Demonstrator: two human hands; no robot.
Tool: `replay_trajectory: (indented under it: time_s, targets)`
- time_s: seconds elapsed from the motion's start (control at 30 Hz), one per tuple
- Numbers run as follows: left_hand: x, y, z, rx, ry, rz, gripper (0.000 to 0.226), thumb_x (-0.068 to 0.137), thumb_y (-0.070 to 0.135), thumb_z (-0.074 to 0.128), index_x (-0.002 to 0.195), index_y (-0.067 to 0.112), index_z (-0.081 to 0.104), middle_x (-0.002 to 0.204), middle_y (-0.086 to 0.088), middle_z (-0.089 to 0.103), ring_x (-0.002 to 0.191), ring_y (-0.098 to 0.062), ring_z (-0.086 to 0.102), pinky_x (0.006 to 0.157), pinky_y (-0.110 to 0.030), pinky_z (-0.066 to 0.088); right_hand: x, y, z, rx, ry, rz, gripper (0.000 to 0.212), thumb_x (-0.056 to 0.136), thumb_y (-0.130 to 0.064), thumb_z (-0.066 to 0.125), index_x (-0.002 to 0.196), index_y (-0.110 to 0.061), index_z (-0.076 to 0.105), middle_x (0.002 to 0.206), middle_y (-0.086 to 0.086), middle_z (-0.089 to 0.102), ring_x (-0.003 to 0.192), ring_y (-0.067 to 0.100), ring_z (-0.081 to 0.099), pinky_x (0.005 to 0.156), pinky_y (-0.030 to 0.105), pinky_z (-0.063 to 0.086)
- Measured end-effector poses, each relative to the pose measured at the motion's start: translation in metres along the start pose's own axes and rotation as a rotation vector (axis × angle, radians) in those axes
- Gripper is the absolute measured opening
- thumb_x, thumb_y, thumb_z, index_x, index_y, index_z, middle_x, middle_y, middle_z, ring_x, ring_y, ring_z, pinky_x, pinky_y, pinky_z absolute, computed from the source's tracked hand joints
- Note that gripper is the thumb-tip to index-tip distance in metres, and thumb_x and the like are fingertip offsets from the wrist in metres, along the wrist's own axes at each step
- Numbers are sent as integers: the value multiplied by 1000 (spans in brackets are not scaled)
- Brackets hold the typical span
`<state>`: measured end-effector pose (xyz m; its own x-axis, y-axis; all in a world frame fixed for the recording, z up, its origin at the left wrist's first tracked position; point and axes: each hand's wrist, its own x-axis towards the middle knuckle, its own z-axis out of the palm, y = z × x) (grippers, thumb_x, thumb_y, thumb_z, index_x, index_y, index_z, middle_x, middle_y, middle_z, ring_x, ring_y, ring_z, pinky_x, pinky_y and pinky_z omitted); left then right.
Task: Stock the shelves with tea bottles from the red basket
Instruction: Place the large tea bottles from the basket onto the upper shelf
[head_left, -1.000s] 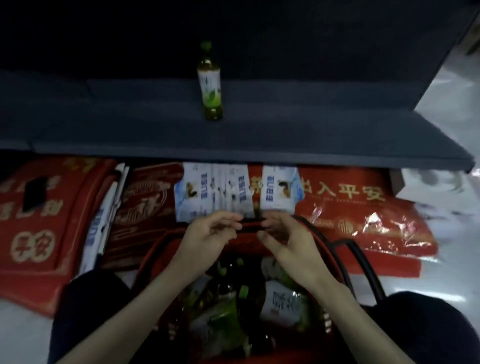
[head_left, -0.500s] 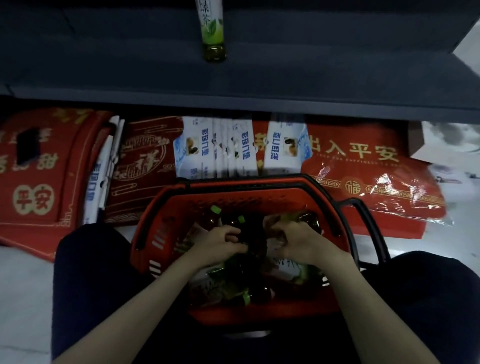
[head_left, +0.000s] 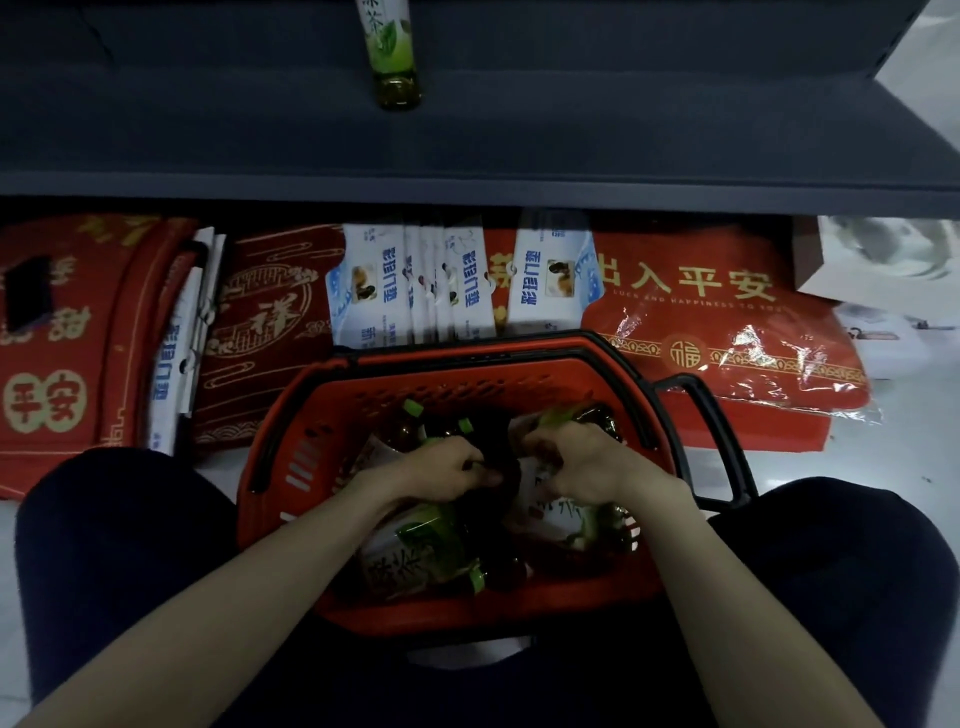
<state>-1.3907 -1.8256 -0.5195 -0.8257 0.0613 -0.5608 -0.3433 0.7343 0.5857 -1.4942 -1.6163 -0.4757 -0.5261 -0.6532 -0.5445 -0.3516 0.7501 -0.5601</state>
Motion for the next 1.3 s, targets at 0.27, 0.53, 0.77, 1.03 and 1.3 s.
replay_trajectory:
  time_s: [0.27, 0.53, 0.77, 1.03, 1.3]
  targets:
    - [-27, 53, -18, 185, 168, 119, 30, 108, 35, 52, 106, 9, 65, 109, -3, 55, 101, -19, 57, 93, -39, 48, -10, -8, -15, 179, 5, -130, 86, 74, -20, 90, 150, -31, 51, 136, -5, 64, 124, 16, 62, 102, 32, 55]
    - [-55, 82, -94, 406, 85, 303, 24, 107, 42, 51, 123, 30, 63, 111, 16, 51, 105, -3, 52, 96, -35, 52, -15, -14, -10, 243, -164, -240, 117, 63, -25, 97, 158, -33, 29, 144, -13, 53, 134, 11, 52, 108, 32, 51]
    - [-55, 68, -122, 409, 160, 305, 22, 104, 45, 55, 121, 35, 66, 113, 17, 55, 109, -1, 54, 101, -35, 49, -4, -24, 16, 602, 85, -287, 83, 64, -1, 96, 133, -12, 51, 124, 4, 66, 117, 22, 67, 85, 24, 59]
    - [-44, 30, -64, -363, 238, 166, 77, 87, 41, 82, 153, 27, 45, 139, 13, 56, 130, -9, 55, 111, -33, 47, -12, -19, 19, 627, 215, -289, 53, 69, 7, 89, 108, -23, 70, 98, -13, 78, 98, 3, 74, 79, 18, 56]
    - [-38, 9, -23, -613, 252, 162, 75, 81, 40, 88, 146, 35, 51, 134, 12, 68, 128, -8, 62, 103, -28, 55, -19, -27, 15, 692, 221, -229, 51, 74, -11, 93, 119, -15, 71, 108, 1, 79, 100, 16, 76, 85, 28, 60]
